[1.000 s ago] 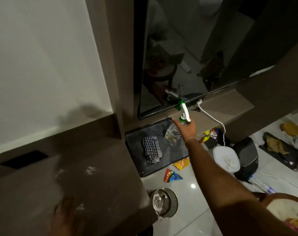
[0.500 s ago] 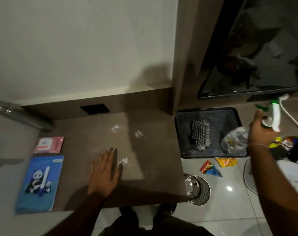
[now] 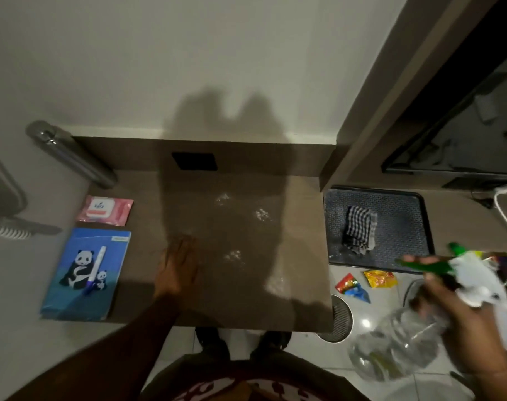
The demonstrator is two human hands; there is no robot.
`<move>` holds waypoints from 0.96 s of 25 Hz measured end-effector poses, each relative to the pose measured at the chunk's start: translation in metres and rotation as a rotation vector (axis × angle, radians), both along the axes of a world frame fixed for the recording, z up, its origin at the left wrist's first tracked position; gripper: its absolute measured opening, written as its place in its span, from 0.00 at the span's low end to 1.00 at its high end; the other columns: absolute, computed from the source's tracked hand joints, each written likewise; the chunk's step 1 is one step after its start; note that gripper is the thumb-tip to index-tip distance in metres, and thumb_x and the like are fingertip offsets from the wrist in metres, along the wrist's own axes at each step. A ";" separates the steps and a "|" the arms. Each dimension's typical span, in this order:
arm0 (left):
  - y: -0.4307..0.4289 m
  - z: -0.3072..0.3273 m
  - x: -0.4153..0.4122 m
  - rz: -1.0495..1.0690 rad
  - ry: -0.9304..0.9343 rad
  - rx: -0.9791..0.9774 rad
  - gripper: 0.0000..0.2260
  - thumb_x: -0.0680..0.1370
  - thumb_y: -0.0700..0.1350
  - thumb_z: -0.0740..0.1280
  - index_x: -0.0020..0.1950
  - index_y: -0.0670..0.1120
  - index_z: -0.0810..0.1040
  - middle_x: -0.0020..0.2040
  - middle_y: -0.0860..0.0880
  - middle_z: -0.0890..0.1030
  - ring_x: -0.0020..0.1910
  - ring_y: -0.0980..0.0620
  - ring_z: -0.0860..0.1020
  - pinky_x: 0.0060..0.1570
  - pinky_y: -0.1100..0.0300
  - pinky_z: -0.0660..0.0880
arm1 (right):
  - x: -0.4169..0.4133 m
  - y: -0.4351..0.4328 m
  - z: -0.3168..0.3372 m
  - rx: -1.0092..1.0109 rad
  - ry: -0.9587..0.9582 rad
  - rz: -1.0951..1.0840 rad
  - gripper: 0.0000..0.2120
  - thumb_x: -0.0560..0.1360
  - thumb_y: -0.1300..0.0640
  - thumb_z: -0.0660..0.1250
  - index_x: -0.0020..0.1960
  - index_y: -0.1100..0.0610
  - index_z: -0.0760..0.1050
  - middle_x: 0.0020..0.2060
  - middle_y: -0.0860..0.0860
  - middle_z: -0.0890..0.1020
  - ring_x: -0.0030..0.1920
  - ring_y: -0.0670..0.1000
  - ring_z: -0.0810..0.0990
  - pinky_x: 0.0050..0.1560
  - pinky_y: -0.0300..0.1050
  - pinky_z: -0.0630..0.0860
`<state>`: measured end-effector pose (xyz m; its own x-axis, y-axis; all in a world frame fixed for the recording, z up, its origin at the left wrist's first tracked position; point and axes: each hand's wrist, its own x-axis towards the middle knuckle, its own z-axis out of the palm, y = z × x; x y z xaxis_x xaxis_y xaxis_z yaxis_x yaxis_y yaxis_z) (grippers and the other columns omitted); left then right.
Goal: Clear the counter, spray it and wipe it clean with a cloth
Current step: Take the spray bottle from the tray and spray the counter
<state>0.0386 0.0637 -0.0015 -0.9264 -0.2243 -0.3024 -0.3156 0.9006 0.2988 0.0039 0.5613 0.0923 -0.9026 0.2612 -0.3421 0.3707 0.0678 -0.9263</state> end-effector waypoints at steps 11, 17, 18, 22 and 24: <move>-0.030 -0.029 0.037 -0.040 0.045 0.003 0.33 0.81 0.55 0.45 0.79 0.36 0.67 0.80 0.35 0.67 0.81 0.34 0.65 0.80 0.32 0.57 | 0.071 -0.113 -0.088 0.551 -0.429 0.576 0.14 0.74 0.36 0.73 0.56 0.38 0.80 0.42 0.46 0.86 0.39 0.45 0.81 0.47 0.48 0.83; -0.050 -0.038 0.061 0.068 0.064 -0.003 0.30 0.82 0.52 0.50 0.81 0.39 0.64 0.81 0.37 0.66 0.82 0.37 0.64 0.82 0.36 0.52 | 0.075 -0.110 -0.097 0.674 -0.493 0.466 0.18 0.71 0.38 0.76 0.45 0.53 0.84 0.30 0.50 0.85 0.30 0.50 0.86 0.34 0.48 0.84; -0.051 -0.038 0.063 0.086 0.061 0.001 0.29 0.82 0.51 0.50 0.82 0.40 0.63 0.82 0.38 0.66 0.83 0.38 0.63 0.83 0.38 0.51 | 0.075 -0.114 -0.095 0.644 -0.480 0.486 0.18 0.71 0.39 0.77 0.47 0.53 0.84 0.28 0.49 0.84 0.27 0.48 0.84 0.30 0.42 0.81; -0.053 -0.033 0.073 0.193 0.060 -0.007 0.29 0.83 0.51 0.51 0.83 0.41 0.61 0.83 0.40 0.64 0.83 0.39 0.62 0.83 0.42 0.49 | 0.072 -0.149 -0.090 0.572 -0.347 0.514 0.16 0.72 0.45 0.78 0.55 0.53 0.84 0.35 0.47 0.86 0.33 0.46 0.84 0.39 0.48 0.85; -0.057 -0.031 0.078 0.195 0.085 -0.059 0.28 0.83 0.51 0.52 0.81 0.40 0.64 0.81 0.39 0.67 0.81 0.38 0.65 0.82 0.39 0.54 | 0.063 -0.172 -0.084 0.578 -0.323 0.574 0.14 0.72 0.42 0.78 0.51 0.49 0.84 0.36 0.48 0.86 0.35 0.47 0.84 0.40 0.48 0.84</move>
<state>0.1166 0.0065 -0.0329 -0.8854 -0.4168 -0.2060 -0.4615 0.8416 0.2806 0.0671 0.3898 0.0079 -0.8296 0.0079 -0.5584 0.3737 0.7508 -0.5447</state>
